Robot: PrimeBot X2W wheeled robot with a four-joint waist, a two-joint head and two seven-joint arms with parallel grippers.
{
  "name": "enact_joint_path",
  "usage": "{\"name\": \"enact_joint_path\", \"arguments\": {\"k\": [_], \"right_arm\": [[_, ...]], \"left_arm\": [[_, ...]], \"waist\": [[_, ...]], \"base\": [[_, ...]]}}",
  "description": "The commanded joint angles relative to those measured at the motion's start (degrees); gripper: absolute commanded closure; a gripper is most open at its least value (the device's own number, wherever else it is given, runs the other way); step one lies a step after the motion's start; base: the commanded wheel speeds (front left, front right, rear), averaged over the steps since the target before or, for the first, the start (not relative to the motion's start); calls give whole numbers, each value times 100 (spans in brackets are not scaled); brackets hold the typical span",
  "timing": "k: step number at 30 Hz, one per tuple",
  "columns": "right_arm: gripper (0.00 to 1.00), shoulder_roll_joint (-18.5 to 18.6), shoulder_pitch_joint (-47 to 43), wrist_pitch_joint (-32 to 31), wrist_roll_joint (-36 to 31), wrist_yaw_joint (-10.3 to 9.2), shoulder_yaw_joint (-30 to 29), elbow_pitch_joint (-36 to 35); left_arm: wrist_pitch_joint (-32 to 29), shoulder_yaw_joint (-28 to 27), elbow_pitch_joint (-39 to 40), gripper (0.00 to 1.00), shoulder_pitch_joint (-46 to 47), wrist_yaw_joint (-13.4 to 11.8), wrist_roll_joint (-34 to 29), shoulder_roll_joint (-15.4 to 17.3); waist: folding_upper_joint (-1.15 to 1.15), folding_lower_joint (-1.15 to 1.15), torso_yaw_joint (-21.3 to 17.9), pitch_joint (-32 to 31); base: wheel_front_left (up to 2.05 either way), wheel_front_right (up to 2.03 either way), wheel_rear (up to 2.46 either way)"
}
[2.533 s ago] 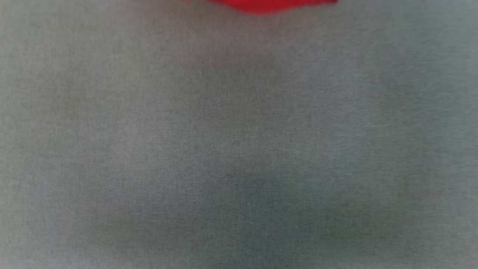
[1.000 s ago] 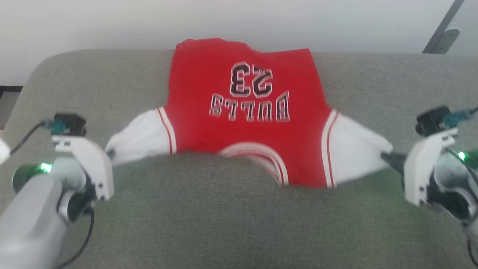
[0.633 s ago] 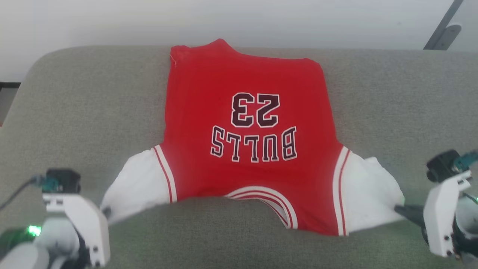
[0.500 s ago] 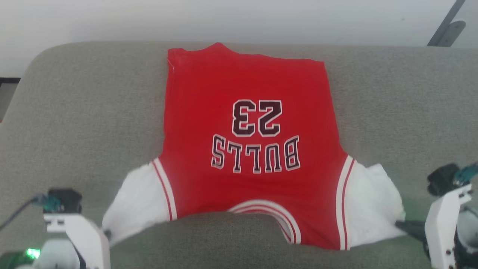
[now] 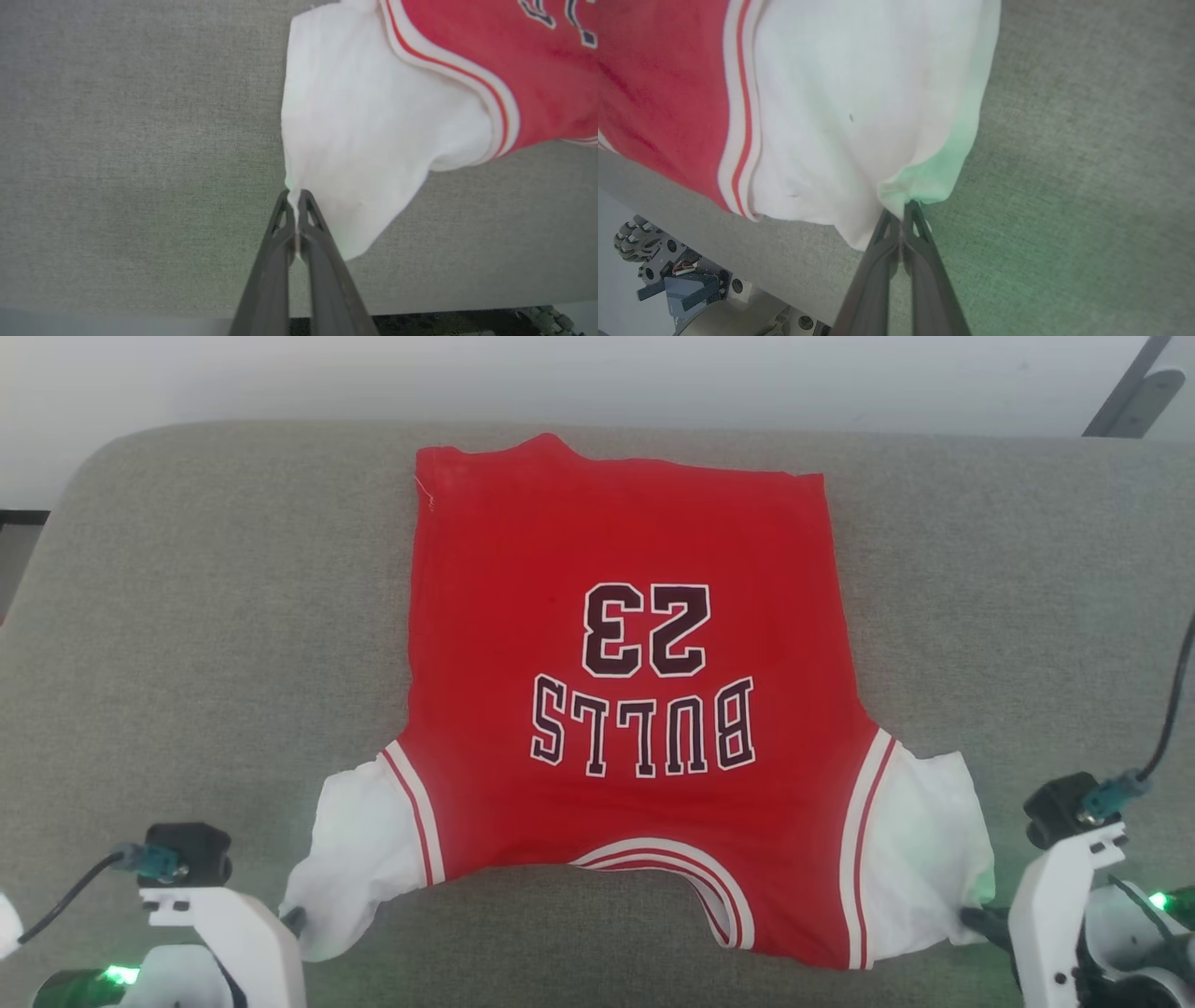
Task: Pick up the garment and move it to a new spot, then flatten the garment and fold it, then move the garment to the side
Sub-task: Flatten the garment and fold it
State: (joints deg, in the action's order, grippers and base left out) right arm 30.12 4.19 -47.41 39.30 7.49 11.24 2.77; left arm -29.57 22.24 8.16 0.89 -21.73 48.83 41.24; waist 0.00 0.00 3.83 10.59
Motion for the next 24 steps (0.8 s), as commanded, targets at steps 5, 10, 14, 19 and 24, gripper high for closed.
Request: {"name": "enact_joint_path", "arguments": {"k": [5,10,14,19,24], "right_arm": [[0,-256,305,54,-203,1,-159,30],[0,-323,571,72,-221,1,-501,-425],[0,-418,962,178,-370,1,-825,-698],[0,-674,1828,606,-795,1,-1015,-449],[0,-806,2707,1027,-1109,2,-972,227]], "left_arm": [[198,147,-351,100,258,232,-82,-210],[270,243,-462,100,399,343,-102,-363],[301,318,-523,100,552,424,-165,-440],[320,430,-567,100,790,526,-195,-558],[336,535,-610,100,1038,635,-265,-672]], "waist": [[0,0,13,57],[0,0,89,184],[0,0,188,312],[0,0,355,522],[0,0,541,744]], "base": [[0,0,0],[0,0,0],[0,0,0],[0,0,0],[0,0,0]]}}
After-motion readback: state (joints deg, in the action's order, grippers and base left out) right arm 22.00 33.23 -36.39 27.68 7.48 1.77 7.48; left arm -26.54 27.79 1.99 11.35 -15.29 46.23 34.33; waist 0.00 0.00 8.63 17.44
